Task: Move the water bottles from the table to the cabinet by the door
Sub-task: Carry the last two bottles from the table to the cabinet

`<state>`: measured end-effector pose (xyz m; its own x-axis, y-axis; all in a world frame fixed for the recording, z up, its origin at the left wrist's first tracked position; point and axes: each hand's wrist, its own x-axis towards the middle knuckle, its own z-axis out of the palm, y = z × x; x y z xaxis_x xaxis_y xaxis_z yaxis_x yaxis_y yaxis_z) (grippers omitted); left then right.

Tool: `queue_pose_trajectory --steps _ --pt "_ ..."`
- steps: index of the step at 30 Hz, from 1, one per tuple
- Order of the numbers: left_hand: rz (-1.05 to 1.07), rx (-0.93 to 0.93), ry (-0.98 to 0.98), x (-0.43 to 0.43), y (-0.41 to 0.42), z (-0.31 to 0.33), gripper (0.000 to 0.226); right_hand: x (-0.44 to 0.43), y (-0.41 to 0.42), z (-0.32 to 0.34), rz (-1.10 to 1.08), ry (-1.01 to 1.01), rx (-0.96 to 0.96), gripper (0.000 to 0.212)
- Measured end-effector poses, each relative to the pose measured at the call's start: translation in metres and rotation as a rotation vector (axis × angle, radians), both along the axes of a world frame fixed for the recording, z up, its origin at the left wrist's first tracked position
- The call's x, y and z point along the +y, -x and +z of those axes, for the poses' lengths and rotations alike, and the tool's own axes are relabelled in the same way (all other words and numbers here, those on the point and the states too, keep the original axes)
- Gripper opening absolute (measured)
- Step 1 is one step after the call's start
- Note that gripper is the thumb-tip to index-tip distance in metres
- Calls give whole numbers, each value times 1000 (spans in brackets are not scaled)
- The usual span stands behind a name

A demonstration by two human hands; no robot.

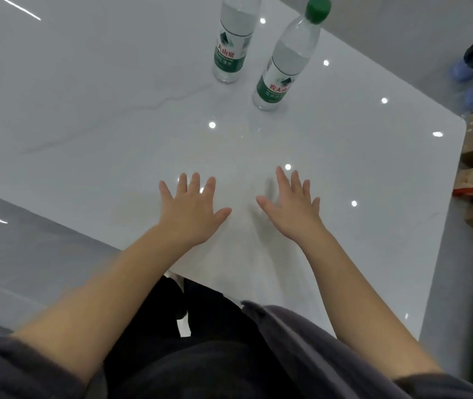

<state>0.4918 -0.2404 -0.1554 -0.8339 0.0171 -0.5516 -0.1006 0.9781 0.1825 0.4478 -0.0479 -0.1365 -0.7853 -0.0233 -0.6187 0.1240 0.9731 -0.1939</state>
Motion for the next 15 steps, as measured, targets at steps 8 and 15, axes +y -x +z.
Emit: queue_pose_trajectory --steps 8,15 --pt "-112 -1 -39 -48 105 -8 75 -51 77 -4 -203 41 69 80" --pt "-196 19 -60 -79 188 -26 78 -64 114 -19 -531 244 115 92"
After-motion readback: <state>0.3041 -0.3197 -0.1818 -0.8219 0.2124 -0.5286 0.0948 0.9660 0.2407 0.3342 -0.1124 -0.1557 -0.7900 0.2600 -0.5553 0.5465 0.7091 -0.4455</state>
